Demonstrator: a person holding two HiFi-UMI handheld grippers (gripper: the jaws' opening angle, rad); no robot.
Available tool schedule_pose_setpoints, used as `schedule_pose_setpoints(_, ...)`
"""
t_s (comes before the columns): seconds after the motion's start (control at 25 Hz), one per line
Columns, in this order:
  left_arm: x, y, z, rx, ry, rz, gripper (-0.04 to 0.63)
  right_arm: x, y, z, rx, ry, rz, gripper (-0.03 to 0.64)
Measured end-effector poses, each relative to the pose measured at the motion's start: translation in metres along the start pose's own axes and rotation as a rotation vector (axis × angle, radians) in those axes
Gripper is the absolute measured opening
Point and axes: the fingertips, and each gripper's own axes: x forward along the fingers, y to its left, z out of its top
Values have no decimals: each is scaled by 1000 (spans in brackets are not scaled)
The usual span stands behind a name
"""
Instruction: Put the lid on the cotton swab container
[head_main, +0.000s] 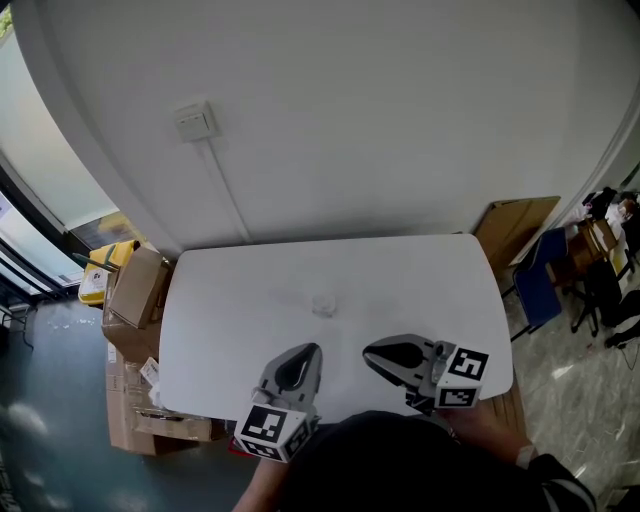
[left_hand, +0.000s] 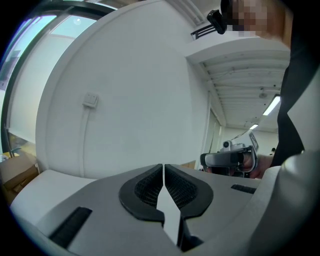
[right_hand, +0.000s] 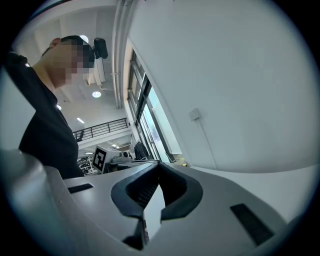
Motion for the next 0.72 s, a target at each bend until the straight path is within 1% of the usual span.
schedule_pose_setpoints(0.12, 3, -1, 3, -2, -3, 10, 23, -2, -5, 4, -8, -2, 5, 15)
schedule_pose_setpoints(0.28, 2, -1, 6, 14, -7, 16, 23, -2, -6, 10, -23, -12, 12, 15)
schedule_pose_setpoints(0.48, 2, 1, 8, 16, -6, 24, 23, -1, -7, 10, -16, -10, 14, 15)
schedule_pose_setpoints(0.72, 3, 3, -2, -23, 12, 30, 23, -2, -10, 7, -7, 1, 18, 15)
